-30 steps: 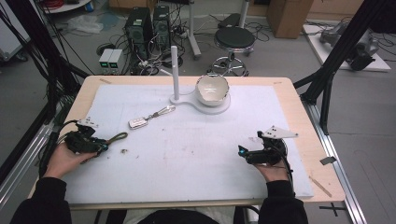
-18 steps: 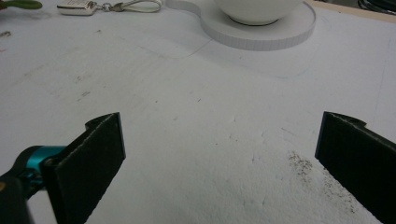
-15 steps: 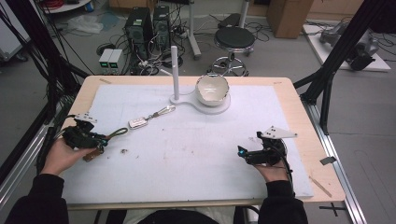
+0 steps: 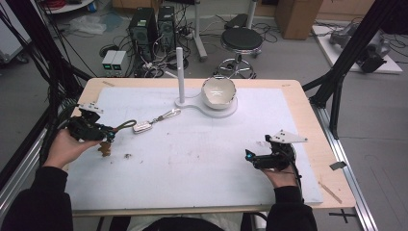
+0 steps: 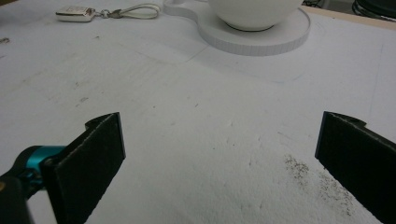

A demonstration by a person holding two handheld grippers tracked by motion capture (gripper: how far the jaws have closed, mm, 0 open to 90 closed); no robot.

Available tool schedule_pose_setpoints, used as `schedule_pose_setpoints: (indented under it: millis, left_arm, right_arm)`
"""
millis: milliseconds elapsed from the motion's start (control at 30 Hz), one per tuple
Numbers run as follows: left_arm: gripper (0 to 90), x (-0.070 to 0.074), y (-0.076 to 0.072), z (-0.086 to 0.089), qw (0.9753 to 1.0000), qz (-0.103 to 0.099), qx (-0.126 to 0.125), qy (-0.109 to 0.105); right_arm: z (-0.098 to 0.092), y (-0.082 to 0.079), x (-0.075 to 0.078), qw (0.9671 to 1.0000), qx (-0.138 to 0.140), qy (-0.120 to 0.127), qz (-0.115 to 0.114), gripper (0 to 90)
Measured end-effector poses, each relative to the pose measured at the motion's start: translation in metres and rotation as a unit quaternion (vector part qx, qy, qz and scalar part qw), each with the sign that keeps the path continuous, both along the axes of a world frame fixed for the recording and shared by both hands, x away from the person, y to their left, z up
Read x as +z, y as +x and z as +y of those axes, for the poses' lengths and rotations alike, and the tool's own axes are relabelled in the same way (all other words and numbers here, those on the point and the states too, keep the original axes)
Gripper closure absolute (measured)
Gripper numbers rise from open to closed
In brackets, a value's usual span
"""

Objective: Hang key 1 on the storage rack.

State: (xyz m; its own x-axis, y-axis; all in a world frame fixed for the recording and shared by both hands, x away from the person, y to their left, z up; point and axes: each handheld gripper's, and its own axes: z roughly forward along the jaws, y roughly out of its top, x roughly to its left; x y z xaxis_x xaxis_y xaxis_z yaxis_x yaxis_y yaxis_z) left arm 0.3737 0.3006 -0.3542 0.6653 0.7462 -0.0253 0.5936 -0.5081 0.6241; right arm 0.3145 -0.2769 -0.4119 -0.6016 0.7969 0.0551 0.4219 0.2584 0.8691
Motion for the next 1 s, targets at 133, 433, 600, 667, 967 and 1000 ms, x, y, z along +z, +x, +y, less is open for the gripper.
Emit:
schedule_pose_setpoints:
  millis: [133, 433, 600, 667, 967, 1000]
  left_arm:
    - [72.0, 0.01, 0.009, -0.003, 1.0, 0.0, 0.006, -0.002]
    - [72.0, 0.03, 0.029, -0.021, 0.9999, -0.01, 0.0, -0.014]
    - [72.0, 0.037, 0.041, -0.035, 0.9998, -0.012, -0.008, -0.011]
    - [72.0, 0.04, 0.045, -0.041, 0.9997, -0.015, -0.012, -0.011]
    - [72.0, 0.059, 0.06, -0.06, 0.999, -0.029, -0.024, -0.026]
    - [72.0, 0.061, 0.061, -0.061, 0.9989, -0.029, -0.024, -0.027]
  right_arm:
    - [-0.001, -0.001, -0.002, 1.0, 0.004, 0.007, -0.001, 0.5]
    - [-0.002, 0.001, -0.005, 0.9999, 0.011, 0.006, -0.007, 0.5]
    - [0.0, 0.0, -0.006, 0.9998, 0.015, -0.007, -0.008, 0.5]
    - [0.001, 0.0, -0.007, 0.9998, 0.014, -0.009, -0.006, 0.5]
    - [0.001, -0.002, -0.007, 0.9998, 0.019, -0.004, -0.004, 0.5]
    - [0.001, -0.001, -0.008, 0.9998, 0.02, -0.004, -0.004, 0.5]
